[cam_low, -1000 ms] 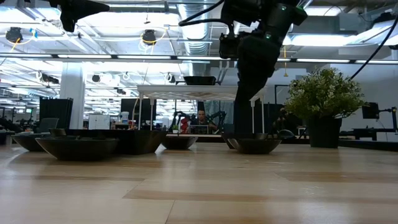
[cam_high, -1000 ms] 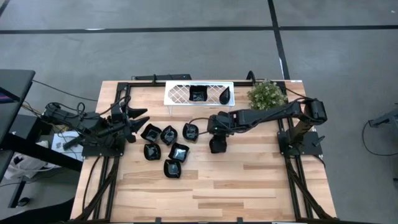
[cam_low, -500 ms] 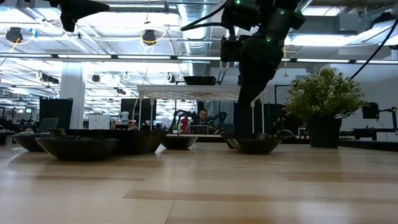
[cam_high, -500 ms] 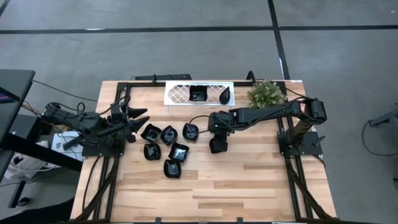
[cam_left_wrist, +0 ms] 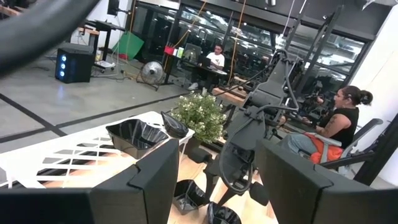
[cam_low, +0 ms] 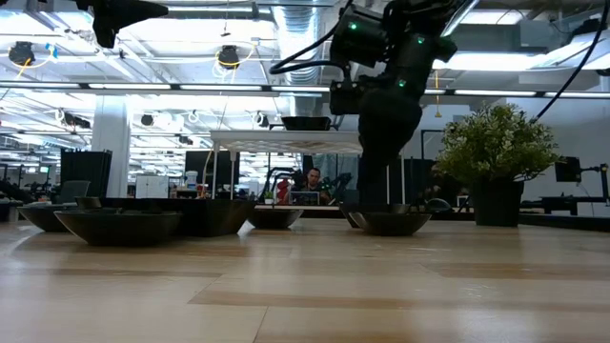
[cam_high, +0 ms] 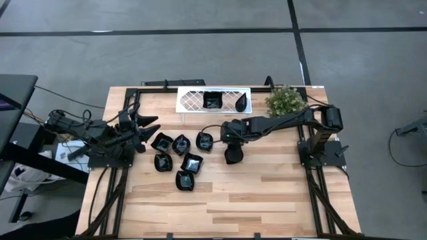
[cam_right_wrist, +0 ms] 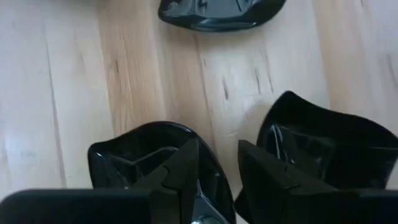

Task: Pick & Place Mini shaped plates
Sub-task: Stack the distorted square plate on top of the distorted square plate on the shelf

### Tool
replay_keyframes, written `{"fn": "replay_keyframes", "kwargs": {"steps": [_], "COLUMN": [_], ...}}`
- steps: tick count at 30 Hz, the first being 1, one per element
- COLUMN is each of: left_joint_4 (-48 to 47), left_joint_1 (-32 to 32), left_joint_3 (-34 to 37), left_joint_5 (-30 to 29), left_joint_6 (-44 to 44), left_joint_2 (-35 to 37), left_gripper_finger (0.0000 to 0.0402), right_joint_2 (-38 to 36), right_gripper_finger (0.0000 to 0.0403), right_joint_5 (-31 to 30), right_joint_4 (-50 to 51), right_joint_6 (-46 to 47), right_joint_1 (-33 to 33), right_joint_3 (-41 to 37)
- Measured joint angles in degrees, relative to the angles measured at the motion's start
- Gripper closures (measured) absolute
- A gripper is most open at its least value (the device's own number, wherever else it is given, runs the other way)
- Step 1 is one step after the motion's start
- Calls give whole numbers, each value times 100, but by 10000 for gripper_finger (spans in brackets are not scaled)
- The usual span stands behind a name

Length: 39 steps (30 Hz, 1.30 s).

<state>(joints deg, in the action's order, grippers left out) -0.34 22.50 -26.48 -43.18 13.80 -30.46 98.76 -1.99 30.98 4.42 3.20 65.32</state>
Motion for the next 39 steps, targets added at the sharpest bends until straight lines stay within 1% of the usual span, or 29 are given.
{"fn": "replay_keyframes", "kwargs": {"steps": [4,11,18,24,30,39], "left_joint_4": [5,34,40,42,42,47], "left_joint_1": [0,0,0,0,0,0], "left_joint_3": [0,0,0,0,0,0], "left_joint_5": [0,-1,-2,-2,-2,-3], "left_joint_6": [0,0,-1,-2,-2,-2], "left_joint_2": [-1,-2,-2,-2,-2,-2], "left_gripper_finger": [187,187,187,187,187,187], "right_joint_2": [-36,-36,193,201,289,364], "right_gripper_finger": [294,294,294,294,294,295], "right_joint_5": [-269,-339,-386,-553,-562,-629], "right_joint_4": [3,50,148,125,158,130], "right_joint_6": [-5,-33,-4,12,13,13], "right_joint_1": [1,4,-9,0,35,-77], "right_joint_3": [1,7,7,7,8,9]}}
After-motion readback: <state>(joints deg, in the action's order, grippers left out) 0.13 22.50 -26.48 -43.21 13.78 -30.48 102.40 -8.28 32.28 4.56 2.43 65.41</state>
